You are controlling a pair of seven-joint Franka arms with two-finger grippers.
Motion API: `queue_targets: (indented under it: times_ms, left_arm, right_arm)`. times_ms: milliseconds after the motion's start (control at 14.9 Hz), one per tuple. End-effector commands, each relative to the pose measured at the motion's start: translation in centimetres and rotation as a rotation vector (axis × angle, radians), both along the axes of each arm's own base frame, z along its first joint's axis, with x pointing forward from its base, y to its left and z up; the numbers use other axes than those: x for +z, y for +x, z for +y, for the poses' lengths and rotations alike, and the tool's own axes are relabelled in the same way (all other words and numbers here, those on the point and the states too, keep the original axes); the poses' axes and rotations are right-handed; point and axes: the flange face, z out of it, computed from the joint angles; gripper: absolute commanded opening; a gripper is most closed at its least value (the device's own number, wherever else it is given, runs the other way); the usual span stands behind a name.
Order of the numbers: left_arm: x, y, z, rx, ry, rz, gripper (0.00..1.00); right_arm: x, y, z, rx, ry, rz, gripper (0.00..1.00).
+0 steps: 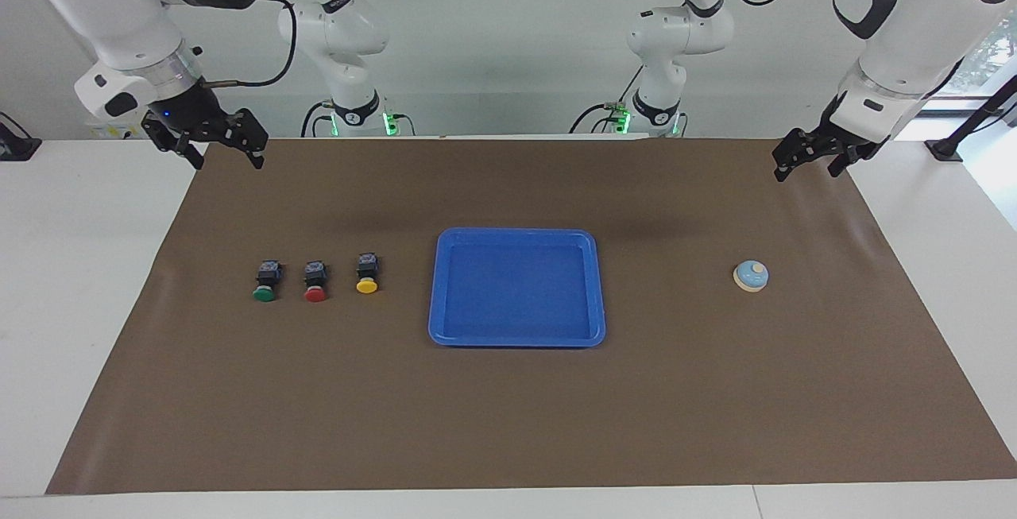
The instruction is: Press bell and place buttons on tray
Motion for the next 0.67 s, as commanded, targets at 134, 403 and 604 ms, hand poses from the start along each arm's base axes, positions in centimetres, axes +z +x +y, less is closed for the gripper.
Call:
queue_targets:
  times_ms: [134,403,604]
  left_arm:
    - [0.37,0.00,0.19,-0.007,0.006,-0.014,1.00]
    - [0.27,-0.05,0.02,0.004,0.007,-0.010,1.00]
    - [0.11,0.02,0.36,0.004,0.007,-0.017,0.96]
  right_arm:
    - [0.40,-0.38,-0.17,0.016,-0.008,0.005,1.00]
    - [0.40,-0.42,-0.57,0.011,-0.007,0.005,1.00]
    - [0.19,-0.66,-0.96,0.004,-0.005,0.023,1.00]
